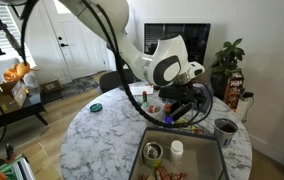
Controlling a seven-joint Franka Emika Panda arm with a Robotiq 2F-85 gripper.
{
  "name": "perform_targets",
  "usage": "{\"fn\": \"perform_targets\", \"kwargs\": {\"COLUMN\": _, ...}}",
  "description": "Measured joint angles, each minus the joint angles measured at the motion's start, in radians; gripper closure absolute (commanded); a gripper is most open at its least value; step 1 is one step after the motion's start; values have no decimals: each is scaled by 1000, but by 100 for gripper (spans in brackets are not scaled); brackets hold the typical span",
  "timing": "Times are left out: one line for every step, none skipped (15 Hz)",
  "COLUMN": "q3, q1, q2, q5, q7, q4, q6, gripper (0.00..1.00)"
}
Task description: Pick up the clear storage container and move it to the left side of the table
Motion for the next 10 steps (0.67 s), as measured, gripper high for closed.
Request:
{"fn": "perform_targets", "kwargs": {"q3": 43, "q1": -50, "q2": 37, "q5": 3, "q7": -70, "q4": 33, "q6": -21, "gripper": 0}}
{"fn": "perform_targets", "kwargs": {"q3": 79, "q1": -97, "q2": 73, "q5": 15, "q7": -141, "q4": 70, "q6": -46, "gripper": 0}}
{"fn": "perform_targets", "kwargs": {"q3": 88, "q1": -120, "q2": 102, "q5": 36, "q7": -196, "q4": 104, "q6": -71, "gripper": 0}}
{"fn": "perform_targets", "kwargs": {"q3": 88, "q1": -131, "q2": 124, "q5": 52, "q7": -234, "q4": 134, "q6": -88, "gripper": 0}}
{"fn": "perform_targets", "kwargs": {"q3": 88, "q1": -137, "q2": 139, "q5": 59, "q7": -253, "q4": 156, "q6": -98, "gripper": 0}}
{"fn": "perform_targets", "kwargs": {"q3": 88, "q1": -138, "q2": 147, "q5": 61, "q7": -258, "q4": 167, "q6": -102, "gripper": 0}}
{"fn": "perform_targets", "kwargs": {"q3": 90, "q1": -137, "q2": 150, "q5": 61, "q7": -258, "q4": 172, "q6": -103, "gripper": 0}}
{"fn": "perform_targets", "kwargs": {"q3": 87, "q1": -131, "q2": 150, "q5": 63, "q7": -258, "q4": 174, "q6": -103, "gripper": 0}}
{"fn": "perform_targets", "kwargs": {"q3": 84, "q1": -126, "q2": 150, "q5": 64, "q7": -259, "q4": 175, "q6": -103, "gripper": 0}}
{"fn": "perform_targets", "kwargs": {"q3": 84, "q1": -123, "q2": 150, "q5": 66, "q7": -264, "q4": 175, "q6": -103, "gripper": 0}}
